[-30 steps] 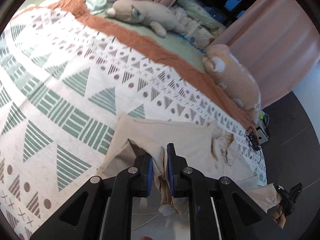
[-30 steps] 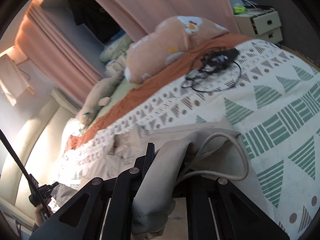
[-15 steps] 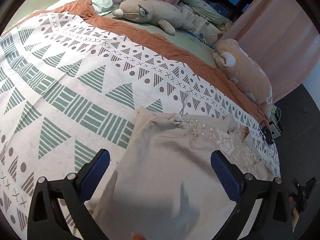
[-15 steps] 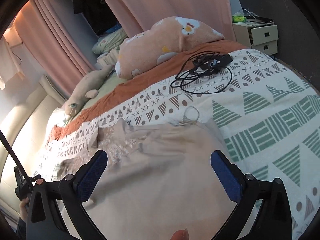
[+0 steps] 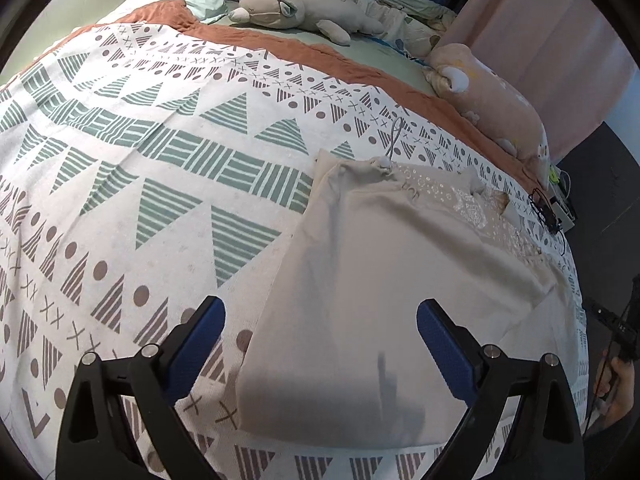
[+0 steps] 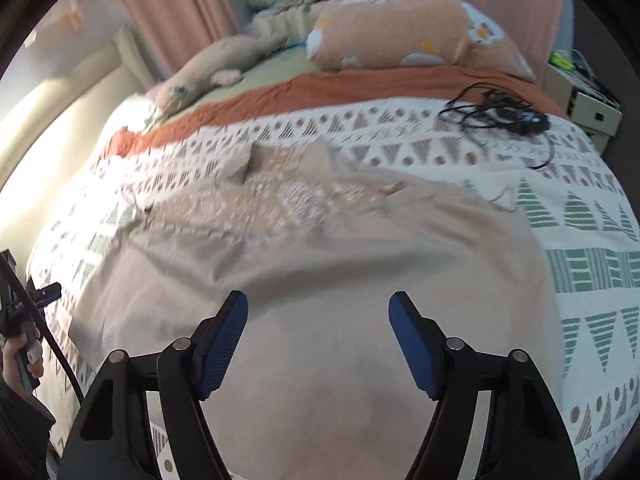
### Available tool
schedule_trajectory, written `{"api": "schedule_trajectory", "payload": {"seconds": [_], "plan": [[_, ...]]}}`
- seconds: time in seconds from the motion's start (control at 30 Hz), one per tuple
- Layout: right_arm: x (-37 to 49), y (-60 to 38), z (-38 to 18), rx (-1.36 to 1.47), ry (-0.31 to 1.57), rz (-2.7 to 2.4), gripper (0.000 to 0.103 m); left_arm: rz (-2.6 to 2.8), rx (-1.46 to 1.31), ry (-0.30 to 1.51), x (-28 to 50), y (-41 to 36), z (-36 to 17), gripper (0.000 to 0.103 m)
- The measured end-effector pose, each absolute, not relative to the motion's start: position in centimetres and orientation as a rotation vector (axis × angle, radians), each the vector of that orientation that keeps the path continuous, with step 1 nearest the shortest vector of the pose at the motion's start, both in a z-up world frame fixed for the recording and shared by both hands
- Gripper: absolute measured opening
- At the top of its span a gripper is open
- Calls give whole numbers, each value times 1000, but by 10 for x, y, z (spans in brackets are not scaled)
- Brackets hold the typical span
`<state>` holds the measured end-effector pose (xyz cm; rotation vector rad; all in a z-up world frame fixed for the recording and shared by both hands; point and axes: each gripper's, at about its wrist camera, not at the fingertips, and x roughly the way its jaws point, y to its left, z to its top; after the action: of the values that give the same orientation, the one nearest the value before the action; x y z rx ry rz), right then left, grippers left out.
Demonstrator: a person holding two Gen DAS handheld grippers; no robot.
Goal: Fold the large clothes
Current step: 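Open both grippers and raise them above the folded jacket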
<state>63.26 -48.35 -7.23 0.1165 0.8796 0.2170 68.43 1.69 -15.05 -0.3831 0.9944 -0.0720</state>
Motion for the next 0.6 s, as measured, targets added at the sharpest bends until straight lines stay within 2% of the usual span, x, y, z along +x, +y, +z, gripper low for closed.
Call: {"api": "schedule_trajectory", "payload": {"seconds": [0.13, 0.2, 0.27, 0.33, 0.4, 0.6], "plan": [[646, -440, -86, 39, 945, 281, 64, -69, -378, 1023, 671, 18, -166, 98], [654, -419, -96, -8, 975, 293, 62, -66, -358, 1048, 667, 15, -176, 94], [666, -398, -109, -52, 1018, 294, 55, -65, -337, 1077, 665, 10, -186, 92], [682, -384, -124, -74, 1071, 278, 44, -59, -306, 1103, 665, 5, -195, 90], [699, -376, -140, -71, 1118, 251, 38, -48, -284, 1124, 666, 2, -203, 89], [737, -368, -146, -72, 1076, 185, 36, -37, -279, 1133, 669, 3, -213, 88]]}}
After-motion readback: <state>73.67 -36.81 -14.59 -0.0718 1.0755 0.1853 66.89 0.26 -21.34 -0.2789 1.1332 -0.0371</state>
